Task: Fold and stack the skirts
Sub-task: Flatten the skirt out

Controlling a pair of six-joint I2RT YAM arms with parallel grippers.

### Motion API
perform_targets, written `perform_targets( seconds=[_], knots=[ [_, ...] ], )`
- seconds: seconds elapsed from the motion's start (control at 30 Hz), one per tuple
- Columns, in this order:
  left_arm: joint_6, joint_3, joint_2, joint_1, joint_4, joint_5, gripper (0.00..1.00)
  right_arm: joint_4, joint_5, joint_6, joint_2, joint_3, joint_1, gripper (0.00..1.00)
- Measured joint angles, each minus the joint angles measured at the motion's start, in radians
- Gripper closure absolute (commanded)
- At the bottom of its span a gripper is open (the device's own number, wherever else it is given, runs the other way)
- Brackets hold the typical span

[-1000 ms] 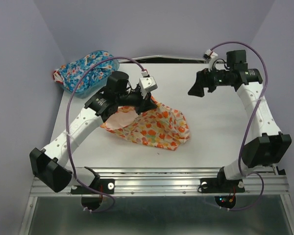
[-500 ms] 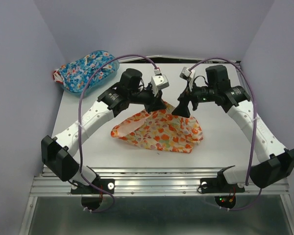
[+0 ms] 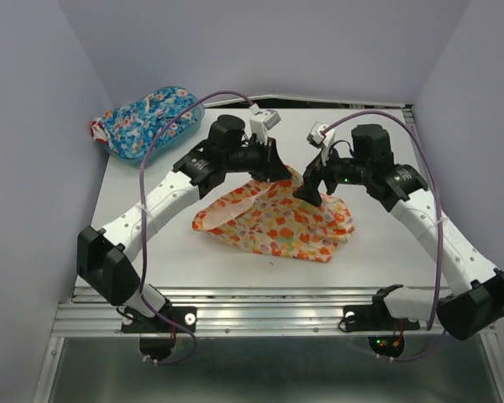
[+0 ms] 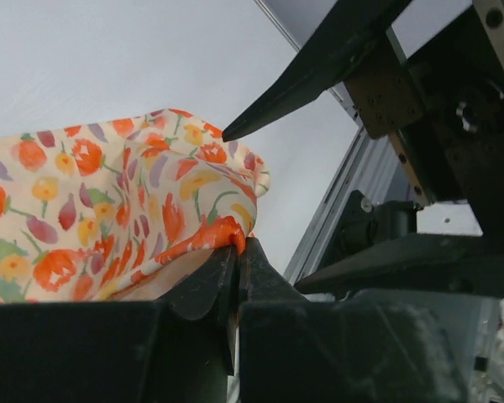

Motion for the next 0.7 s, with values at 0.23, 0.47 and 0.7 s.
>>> perform_targets(
  seconds=[0.23, 0.47, 0.7],
  knots=[
    [-0.225, -0.034, 0.004, 0.003, 0.045, -0.017, 1.0, 0.076, 0.077, -0.009, 0.016, -0.024, 0.092, 0.11],
    [-0.376, -0.068, 0.009, 0.013, 0.12, 0.036, 1.0, 0.113, 0.153, -0.069, 0.039, -0.025, 0.155, 0.41],
    [-0.473, -0.111, 0.009, 0.042, 0.214, 0.142, 0.65, 0.126, 0.197, -0.132, 0.037, -0.031, 0.179, 0.99]
  ],
)
